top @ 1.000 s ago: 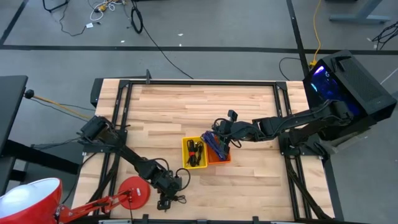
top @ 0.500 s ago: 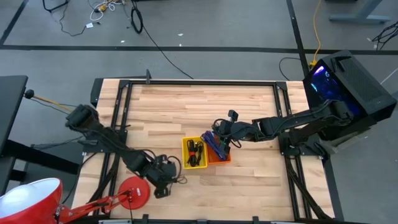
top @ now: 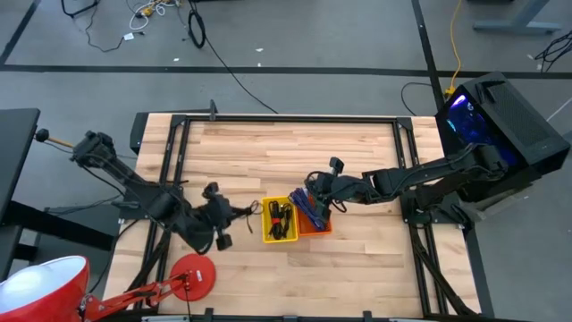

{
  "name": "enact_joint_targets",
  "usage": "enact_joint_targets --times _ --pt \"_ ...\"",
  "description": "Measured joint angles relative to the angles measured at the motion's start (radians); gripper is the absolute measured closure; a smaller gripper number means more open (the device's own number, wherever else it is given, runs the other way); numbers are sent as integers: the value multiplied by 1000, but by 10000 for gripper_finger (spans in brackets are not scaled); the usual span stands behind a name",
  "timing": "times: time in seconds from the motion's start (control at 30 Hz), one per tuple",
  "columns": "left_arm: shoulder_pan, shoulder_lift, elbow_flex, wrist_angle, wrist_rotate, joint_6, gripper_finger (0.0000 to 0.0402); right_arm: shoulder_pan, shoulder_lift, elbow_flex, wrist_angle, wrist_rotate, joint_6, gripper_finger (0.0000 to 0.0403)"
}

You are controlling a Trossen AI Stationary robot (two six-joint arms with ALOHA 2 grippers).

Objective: Pick & Place USB Port
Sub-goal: Put the black charger cable into the yellow bin

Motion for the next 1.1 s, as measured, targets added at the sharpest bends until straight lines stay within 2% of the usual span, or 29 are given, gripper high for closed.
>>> enact_joint_targets --times 0.1,0.17,0.33,0.4,0.5,0.6,0.7,0.8,0.9,1.1 --pt "36 -28 -12 34 -29 89 380 0 0 0 5 33 -7 337" --pt "76 -31 -35 99 2 174 380 0 0 0 9 45 -11 337" --pt "214 -30 -147 433 208 393 380 0 0 0 23 43 -21 337" --pt "288 -30 -194 513 283 427 380 0 0 0 22 41 -14 337" --pt "388 -30 -270 617 382 451 380 1 0 0 19 31 -13 337" --pt "460 -28 -369 853 520 450 380 1 0 0 15 32 -14 337" --pt "515 -18 -464 1049 615 395 380 -2 0 0 12 42 -19 337" --pt "531 -17 -531 1147 643 347 380 -4 0 0 9 42 -22 337" --pt "501 0 -584 1226 631 287 380 -7 0 0 10 43 -31 337" --pt "420 134 -607 1486 577 249 380 -22 0 0 18 70 -37 337"
